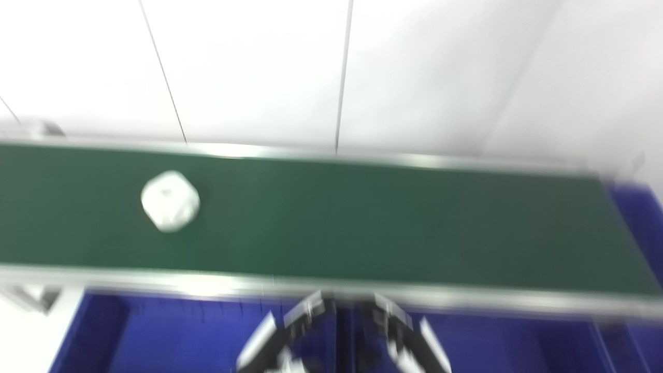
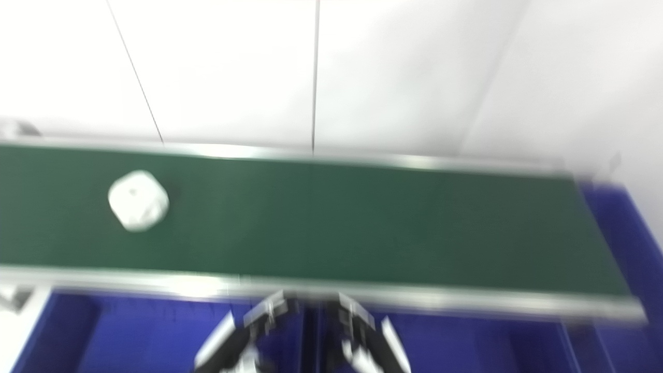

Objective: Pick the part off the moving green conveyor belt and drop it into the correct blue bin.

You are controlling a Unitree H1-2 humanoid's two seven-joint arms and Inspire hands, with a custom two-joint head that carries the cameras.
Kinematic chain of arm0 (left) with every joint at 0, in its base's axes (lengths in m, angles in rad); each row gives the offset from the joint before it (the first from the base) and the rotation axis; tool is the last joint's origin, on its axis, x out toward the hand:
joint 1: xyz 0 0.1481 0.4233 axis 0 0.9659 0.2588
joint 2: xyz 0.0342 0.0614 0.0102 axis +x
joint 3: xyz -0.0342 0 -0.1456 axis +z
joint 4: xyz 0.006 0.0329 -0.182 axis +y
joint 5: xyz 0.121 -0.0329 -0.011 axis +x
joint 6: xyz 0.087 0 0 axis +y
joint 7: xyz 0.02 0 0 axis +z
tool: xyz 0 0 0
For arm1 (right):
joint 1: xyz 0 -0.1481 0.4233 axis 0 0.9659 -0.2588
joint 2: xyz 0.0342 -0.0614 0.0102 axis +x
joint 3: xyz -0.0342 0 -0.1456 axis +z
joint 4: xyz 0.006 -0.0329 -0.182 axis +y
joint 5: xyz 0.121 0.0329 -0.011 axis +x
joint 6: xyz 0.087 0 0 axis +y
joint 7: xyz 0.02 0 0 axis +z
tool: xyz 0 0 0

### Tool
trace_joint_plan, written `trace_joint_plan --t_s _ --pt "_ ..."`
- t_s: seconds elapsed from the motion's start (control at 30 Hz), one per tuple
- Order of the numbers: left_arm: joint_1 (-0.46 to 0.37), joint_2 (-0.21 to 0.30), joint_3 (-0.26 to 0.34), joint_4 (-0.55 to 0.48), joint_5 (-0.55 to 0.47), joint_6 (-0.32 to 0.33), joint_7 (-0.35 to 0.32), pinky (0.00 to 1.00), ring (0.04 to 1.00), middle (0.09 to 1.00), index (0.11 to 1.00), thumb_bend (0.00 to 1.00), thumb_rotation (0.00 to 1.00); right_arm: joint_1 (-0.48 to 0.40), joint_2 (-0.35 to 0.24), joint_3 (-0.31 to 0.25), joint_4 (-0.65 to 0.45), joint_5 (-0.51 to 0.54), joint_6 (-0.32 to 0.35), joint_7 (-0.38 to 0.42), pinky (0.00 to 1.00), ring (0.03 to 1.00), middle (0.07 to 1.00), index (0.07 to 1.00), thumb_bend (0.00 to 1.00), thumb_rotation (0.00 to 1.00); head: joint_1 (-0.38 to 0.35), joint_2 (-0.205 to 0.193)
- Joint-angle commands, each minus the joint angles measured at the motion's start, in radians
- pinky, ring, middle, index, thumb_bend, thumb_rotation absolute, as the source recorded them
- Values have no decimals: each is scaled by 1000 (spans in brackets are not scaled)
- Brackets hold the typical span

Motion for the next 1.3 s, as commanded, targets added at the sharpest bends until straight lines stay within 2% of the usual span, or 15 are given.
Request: trace_joint_plan --t_s 0.0,0.43,0.57,0.73,0.9,1.0,1.07,1.17,1.27 --pt "-16 -11 -6 -2 8 -43 13 815 884 870 895 868 813 -8 -8 -8 -8 21 -58 6 733 807 854 848 936 918 4 -1" --pt "-22 -20 -8 20 10 -63 16 771 862 863 880 857 788 -14 -17 -7 9 26 -58 18 742 813 856 852 936 917 31 -3" --pt "-22 -17 -14 2 1 -53 1 796 879 875 889 858 777 -17 -16 -8 11 28 -58 20 746 812 858 854 934 918 62 -2" --pt "-15 -16 -33 -86 -44 -69 1 787 868 869 872 843 756 -28 -10 -1 27 31 -58 32 754 815 858 859 926 918 79 -4" --pt "-17 -10 -37 -273 -79 -62 -11 745 832 832 805 871 724 -41 1 5 33 44 -58 63 746 826 872 852 869 898 80 0" --pt "-48 -13 -7 -380 -92 -29 5 739 826 817 776 900 712 -44 8 6 37 36 -58 55 723 814 860 853 892 909 59 1" --pt "-86 -9 27 -408 -79 -10 14 750 836 820 777 926 692 -47 12 7 38 35 -58 56 722 821 867 858 901 915 51 0" --pt "-166 -3 92 -392 -10 -6 41 739 845 833 780 953 664 -51 16 6 40 38 -58 58 725 825 886 862 895 910 47 0" --pt "-223 0 136 -356 63 -17 71 770 862 851 805 926 637 -50 19 2 44 37 -58 53 744 848 893 861 898 910 48 -1"
